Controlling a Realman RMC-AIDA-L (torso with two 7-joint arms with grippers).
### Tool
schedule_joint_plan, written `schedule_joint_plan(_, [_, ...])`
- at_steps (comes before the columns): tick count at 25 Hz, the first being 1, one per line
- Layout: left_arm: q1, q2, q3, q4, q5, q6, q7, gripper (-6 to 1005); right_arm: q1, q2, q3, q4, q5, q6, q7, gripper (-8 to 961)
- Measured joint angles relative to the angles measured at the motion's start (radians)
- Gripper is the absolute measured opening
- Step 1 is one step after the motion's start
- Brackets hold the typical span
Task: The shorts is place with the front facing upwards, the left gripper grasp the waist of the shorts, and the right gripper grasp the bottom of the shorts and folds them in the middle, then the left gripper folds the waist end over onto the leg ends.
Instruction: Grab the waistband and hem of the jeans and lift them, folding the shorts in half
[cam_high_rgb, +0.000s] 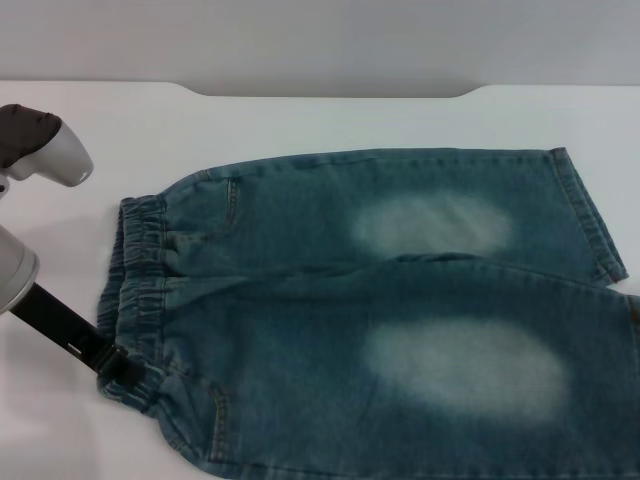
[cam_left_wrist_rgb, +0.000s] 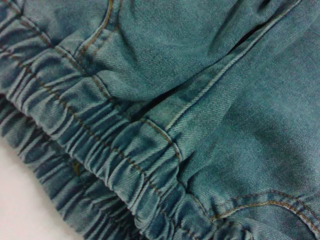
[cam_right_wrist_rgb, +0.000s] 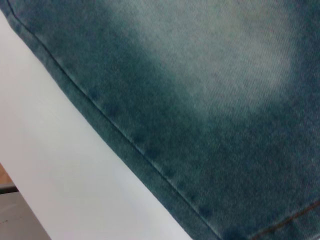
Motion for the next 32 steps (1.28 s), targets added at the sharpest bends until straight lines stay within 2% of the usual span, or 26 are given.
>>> schedule_joint_plan(32, [-0.014,0.010,0.011,-0.013,0.000,-0.019,-0.008,45,0.025,0.002,0.000,0.023,0.018,0.009,0.000,516])
